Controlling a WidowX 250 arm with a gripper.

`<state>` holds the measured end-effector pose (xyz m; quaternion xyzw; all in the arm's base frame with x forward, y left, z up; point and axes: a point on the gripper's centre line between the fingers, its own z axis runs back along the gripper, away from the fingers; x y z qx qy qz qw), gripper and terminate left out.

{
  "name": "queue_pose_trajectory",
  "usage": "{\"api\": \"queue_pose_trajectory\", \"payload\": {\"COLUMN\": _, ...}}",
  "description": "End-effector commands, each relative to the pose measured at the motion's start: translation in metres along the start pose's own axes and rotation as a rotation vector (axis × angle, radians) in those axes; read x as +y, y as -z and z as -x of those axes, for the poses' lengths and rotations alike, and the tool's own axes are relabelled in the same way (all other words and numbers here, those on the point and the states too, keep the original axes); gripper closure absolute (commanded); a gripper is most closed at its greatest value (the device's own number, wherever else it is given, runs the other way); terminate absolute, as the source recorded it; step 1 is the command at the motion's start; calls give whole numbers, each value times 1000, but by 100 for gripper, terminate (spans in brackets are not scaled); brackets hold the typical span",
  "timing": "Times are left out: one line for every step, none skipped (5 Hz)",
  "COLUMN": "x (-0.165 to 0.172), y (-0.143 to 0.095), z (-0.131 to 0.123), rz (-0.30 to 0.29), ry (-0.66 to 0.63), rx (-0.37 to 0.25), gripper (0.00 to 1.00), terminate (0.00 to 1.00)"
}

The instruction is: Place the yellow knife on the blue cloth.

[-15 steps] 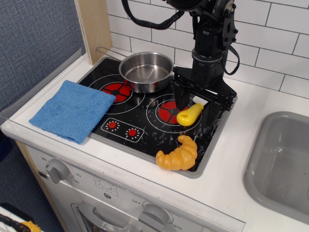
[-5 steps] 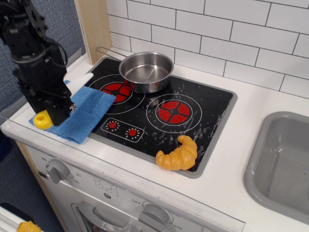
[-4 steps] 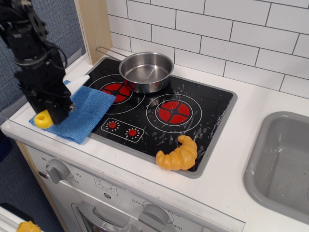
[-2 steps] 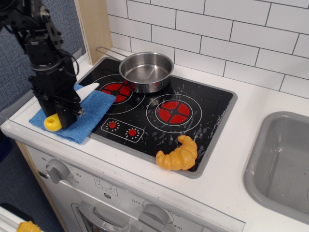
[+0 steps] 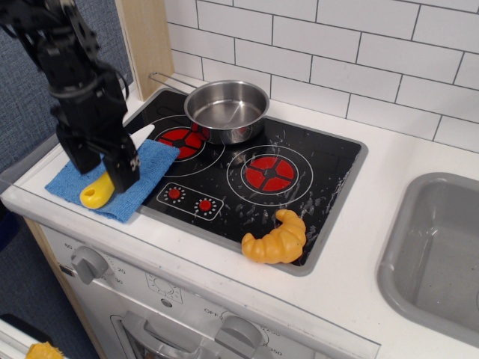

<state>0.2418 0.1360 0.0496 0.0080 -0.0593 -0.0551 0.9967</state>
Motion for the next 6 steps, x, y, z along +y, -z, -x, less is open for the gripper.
{"api": "queue_pose_trajectory", "payload": {"x": 2, "y": -28, "z": 7, "rz": -34, "ry": -34, "rx": -46, "gripper": 0, "terminate": 0}}
{"api": "queue_pose_trajectory", "payload": {"x": 2, "y": -28, "z": 7, "rz": -34, "ry": -34, "rx": -46, "gripper": 0, "terminate": 0}}
{"api": "queue_pose_trajectory", "payload": {"x": 2, "y": -28, "z": 7, "rz": -34, "ry": -34, "rx": -46, "gripper": 0, "terminate": 0}}
{"api": "queue_pose_trajectory", "payload": {"x": 2, "y": -28, "z": 7, "rz": -34, "ry": -34, "rx": -46, "gripper": 0, "terminate": 0}}
{"api": "queue_pose_trajectory", "payload": {"x": 2, "y": -28, "z": 7, "rz": -34, "ry": -34, "rx": -46, "gripper": 0, "terminate": 0}}
{"api": "queue_pose_trajectory", "payload": {"x": 2, "y": -28, "z": 7, "rz": -34, "ry": -34, "rx": -46, "gripper": 0, "terminate": 100}}
